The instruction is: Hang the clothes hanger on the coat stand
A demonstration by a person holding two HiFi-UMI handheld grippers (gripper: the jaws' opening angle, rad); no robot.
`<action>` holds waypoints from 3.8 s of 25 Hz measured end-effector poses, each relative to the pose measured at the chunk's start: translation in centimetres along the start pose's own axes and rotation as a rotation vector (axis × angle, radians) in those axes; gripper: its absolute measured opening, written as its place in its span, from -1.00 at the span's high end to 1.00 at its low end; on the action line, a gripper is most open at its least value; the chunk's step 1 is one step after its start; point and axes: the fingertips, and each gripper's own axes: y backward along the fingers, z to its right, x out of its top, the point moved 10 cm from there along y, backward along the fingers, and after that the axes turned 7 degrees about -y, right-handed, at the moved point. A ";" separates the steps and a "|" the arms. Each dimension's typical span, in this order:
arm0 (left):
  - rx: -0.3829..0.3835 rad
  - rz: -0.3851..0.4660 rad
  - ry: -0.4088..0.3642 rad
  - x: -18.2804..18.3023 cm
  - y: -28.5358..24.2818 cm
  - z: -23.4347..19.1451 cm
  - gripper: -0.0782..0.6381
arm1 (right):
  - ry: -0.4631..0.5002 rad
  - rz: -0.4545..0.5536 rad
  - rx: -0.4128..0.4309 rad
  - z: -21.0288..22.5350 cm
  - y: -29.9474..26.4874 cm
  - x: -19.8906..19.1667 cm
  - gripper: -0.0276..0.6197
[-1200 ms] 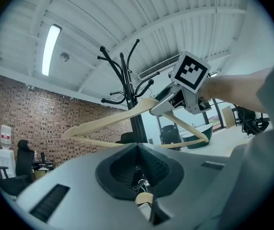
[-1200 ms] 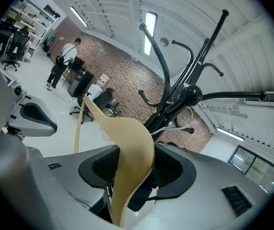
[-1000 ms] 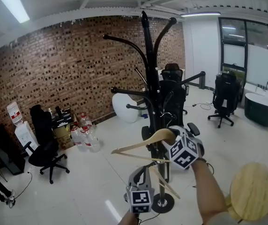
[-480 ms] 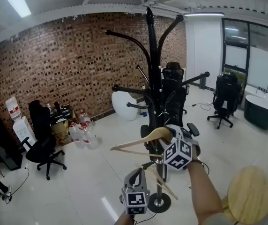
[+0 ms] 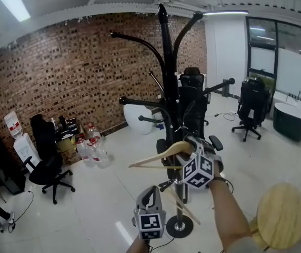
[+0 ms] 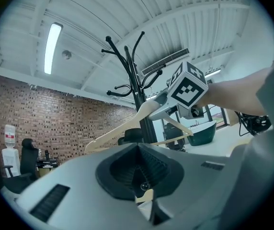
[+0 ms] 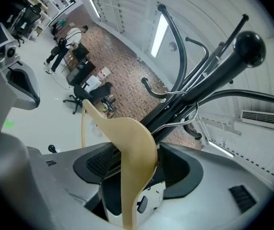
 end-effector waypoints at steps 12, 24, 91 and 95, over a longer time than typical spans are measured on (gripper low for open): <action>0.012 0.031 0.009 0.8 -0.9 0.9 0.75 | -0.059 0.058 -0.055 0.4 3.1 -1.3 -0.11; 0.019 0.046 0.024 1.4 -1.8 0.5 0.75 | -0.169 0.147 -0.085 -0.8 5.2 -2.7 -0.11; -0.636 0.070 0.153 -12.5 14.2 3.8 0.75 | -1.034 -0.009 -0.674 -31.6 28.4 -10.3 0.94; -0.685 0.088 0.142 -14.1 16.2 2.0 0.75 | -0.995 -0.059 -0.712 -34.6 29.4 -7.6 0.95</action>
